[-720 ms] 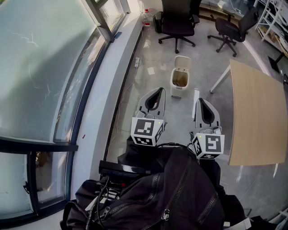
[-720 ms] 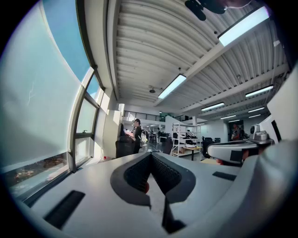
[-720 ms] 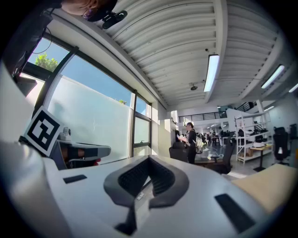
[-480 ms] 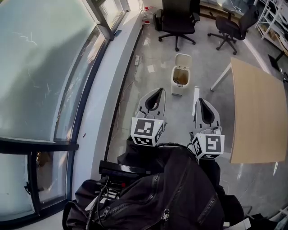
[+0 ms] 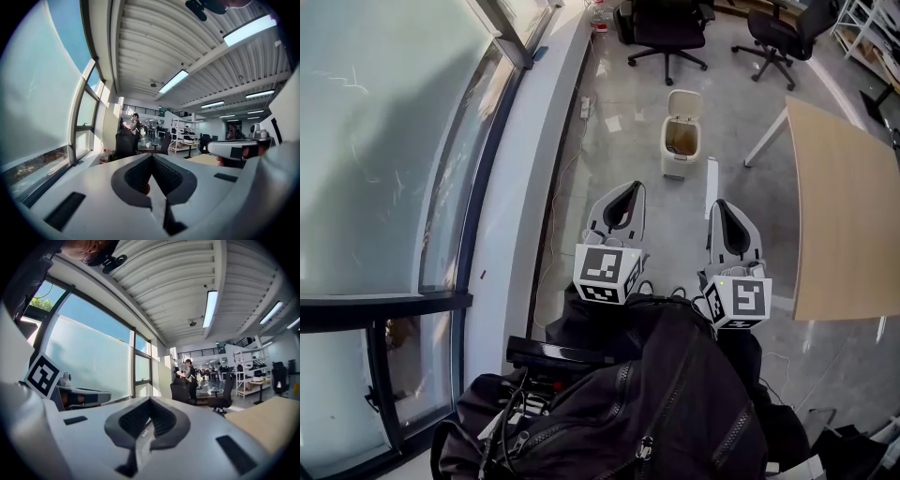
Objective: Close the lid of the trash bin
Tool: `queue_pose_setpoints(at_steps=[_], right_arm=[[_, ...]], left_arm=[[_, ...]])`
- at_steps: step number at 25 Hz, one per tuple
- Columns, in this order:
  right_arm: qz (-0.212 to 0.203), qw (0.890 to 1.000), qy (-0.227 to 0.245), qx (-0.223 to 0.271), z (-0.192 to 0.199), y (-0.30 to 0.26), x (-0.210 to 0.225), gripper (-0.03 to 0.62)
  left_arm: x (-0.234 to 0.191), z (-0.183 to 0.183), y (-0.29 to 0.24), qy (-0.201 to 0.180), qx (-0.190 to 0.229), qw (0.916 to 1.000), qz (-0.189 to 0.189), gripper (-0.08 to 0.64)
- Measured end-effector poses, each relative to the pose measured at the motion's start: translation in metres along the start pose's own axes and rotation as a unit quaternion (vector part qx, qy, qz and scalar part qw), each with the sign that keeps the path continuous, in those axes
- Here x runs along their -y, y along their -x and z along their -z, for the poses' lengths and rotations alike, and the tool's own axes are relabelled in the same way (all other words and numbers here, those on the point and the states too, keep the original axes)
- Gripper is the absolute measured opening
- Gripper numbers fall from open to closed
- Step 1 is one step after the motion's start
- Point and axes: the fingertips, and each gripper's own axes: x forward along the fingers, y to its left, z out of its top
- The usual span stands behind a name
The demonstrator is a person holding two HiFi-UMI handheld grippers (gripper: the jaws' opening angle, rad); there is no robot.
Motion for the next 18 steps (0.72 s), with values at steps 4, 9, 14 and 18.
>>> queue_pose_setpoints(at_steps=[4,9,14,18], right_arm=[[0.002,1.0,0.002,-0.012,0.01,0.0,-0.008,0.006],[0.016,1.0,0.002,-0.025,0.018,0.001,0.001,0.006],[0.018,0.999,-0.002,-0.027,0.023,-0.012,0.022,0.006],[0.008,1.0,-0.002,-0.022,0.022,-0.044,0.034,0.006]], left_arm=[[-0.006,0.012,0.001,0.009,-0.011,0.9999,0.005,0.002],[0.001,0.022,-0.01,0.016,-0.02,0.9995,0.021,0.002],[0.007,0.029,-0.033,0.014,-0.026,0.9992,0.027,0.002],[-0.009,0.025,-0.057,0.009,-0.025,0.9996,0.013,0.002]])
